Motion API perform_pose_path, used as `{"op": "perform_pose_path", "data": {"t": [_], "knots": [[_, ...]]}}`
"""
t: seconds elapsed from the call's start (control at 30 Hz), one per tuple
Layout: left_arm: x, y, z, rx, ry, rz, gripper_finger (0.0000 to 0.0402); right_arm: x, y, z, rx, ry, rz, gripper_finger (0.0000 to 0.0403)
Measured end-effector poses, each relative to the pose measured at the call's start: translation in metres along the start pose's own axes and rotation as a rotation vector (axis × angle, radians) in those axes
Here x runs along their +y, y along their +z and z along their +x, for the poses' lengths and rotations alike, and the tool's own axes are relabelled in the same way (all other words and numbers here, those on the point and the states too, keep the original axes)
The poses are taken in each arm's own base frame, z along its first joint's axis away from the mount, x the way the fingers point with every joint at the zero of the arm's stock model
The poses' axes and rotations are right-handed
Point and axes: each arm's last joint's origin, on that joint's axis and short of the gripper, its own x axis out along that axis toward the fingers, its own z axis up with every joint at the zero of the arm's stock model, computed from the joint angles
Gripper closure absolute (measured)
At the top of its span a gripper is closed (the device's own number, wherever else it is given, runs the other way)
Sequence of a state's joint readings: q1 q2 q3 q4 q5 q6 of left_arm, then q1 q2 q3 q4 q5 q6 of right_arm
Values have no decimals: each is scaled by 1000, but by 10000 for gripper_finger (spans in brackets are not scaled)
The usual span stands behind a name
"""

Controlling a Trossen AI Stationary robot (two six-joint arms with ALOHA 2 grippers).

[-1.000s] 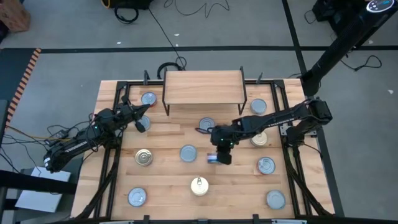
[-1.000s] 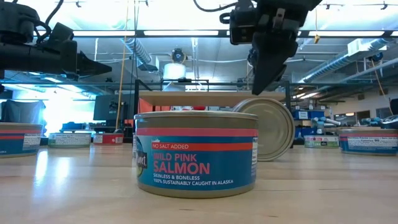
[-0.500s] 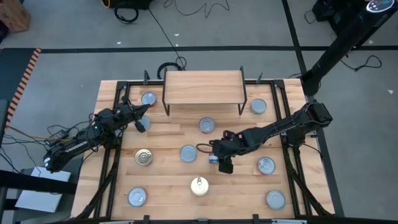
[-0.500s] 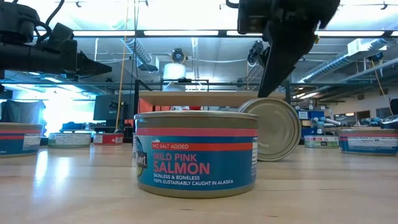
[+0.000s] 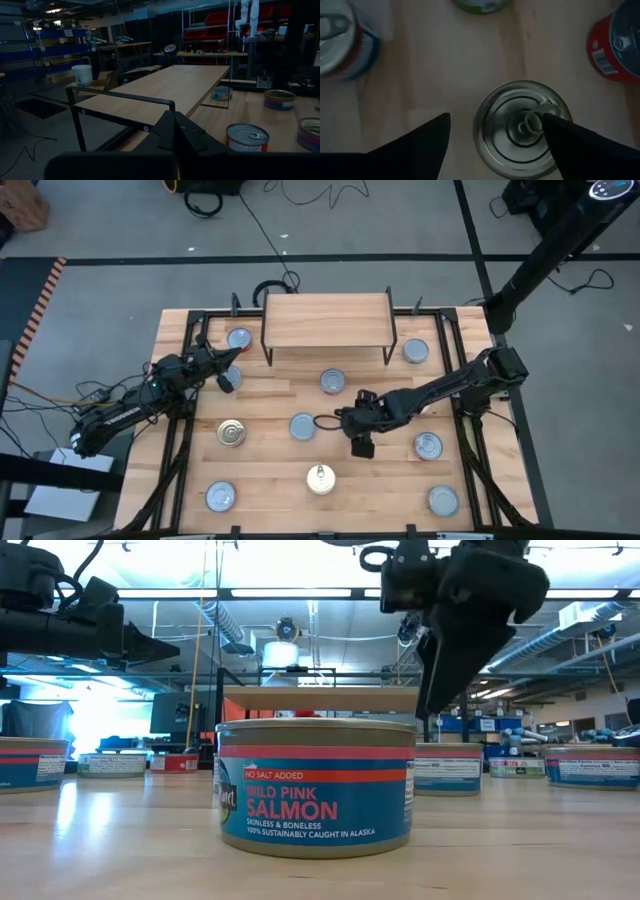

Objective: Stack canned seafood by type on shelf
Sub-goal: Put the blue pink tuna can on the shelf

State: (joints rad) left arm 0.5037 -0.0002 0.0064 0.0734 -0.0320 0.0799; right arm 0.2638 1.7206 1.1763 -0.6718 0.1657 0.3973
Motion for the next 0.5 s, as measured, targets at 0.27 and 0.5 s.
{"op": "perform_pose_path", "data": {"t": [0.27, 0.5], "knots": [[0, 0, 0, 1, -1, 1, 398, -11, 0, -3, 25, -25, -53, 93], [0, 0, 0, 2, -2, -1, 398, -4, -4, 0, 70, 58, -190, 142]]}}
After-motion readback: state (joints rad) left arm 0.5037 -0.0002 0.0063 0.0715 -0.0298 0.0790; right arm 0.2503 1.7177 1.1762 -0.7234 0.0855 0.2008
